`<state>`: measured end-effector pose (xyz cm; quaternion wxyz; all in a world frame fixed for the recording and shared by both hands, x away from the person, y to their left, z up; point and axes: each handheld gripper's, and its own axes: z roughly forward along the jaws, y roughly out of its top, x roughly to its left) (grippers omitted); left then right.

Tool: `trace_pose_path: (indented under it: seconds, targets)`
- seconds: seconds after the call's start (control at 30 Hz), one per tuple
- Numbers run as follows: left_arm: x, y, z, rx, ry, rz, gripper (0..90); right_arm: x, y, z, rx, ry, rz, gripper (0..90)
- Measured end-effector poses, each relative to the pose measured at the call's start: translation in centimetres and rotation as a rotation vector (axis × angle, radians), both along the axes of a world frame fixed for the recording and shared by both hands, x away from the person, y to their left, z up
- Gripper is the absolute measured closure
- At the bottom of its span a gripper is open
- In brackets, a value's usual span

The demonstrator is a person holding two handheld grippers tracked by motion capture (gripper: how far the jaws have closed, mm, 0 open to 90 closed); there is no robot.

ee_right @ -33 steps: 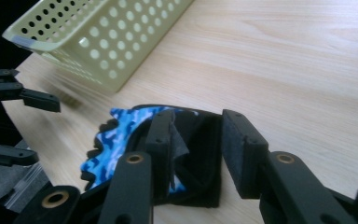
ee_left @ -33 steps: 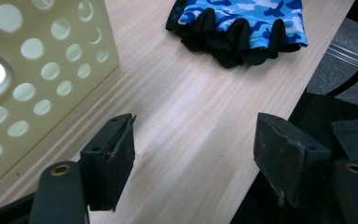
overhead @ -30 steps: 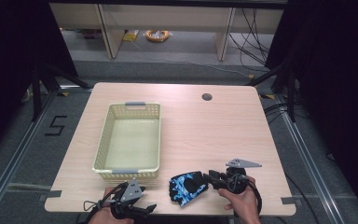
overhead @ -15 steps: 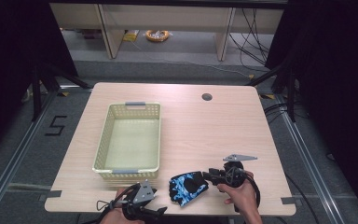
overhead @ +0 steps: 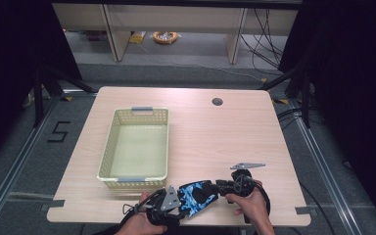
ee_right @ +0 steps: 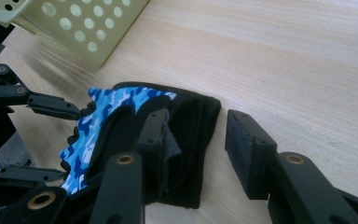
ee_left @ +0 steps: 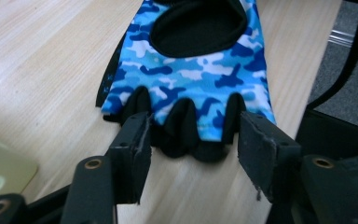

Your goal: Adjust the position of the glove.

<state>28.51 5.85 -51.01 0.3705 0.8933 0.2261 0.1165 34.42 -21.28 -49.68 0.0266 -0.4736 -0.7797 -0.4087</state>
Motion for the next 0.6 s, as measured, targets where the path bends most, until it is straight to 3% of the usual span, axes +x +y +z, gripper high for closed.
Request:
trace_pose_path:
  seconds: [0.03, 0.07, 0.13, 0.27, 0.37, 0.43, 0.5, 0.6]
  targets:
    - [0.2, -0.1, 0.0, 0.02, -0.018, -0.013, 45.3, 0.0, 0.1, 0.0, -0.002, 0.003, -0.001, 60.2]
    - [0.3, -0.2, -0.2, 0.028, -0.01, -0.006, 45.6, 0.0, 0.1, -0.1, -0.005, 0.004, 0.004, 60.2]
    - [0.3, -0.3, -0.3, 0.008, 0.009, 0.009, 45.4, 0.0, 0.4, -0.2, -0.004, 0.01, 0.008, 60.1]
    - [0.4, -0.4, -0.2, 0.031, -0.015, 0.002, 45.3, -0.1, 0.7, -0.4, -0.015, 0.02, 0.016, 60.2]
    - [0.4, -0.6, -0.2, 0.017, 0.007, 0.012, 46.0, -0.1, 1.0, -0.6, -0.016, 0.026, 0.03, 61.6]
    - [0.7, -0.6, -0.2, 0.029, -0.001, -0.011, 48.5, -0.2, 1.2, -0.7, -0.032, 0.033, 0.025, 62.0]
    - [0.7, -0.6, -0.2, 0.017, 0.015, -0.005, 52.4, -0.1, 1.3, -1.0, -0.03, 0.043, 0.035, 63.1]
    - [1.0, -0.5, -0.1, 0.018, 0.019, -0.016, 59.0, 0.0, 1.1, -1.2, -0.002, 0.053, 0.047, 66.4]
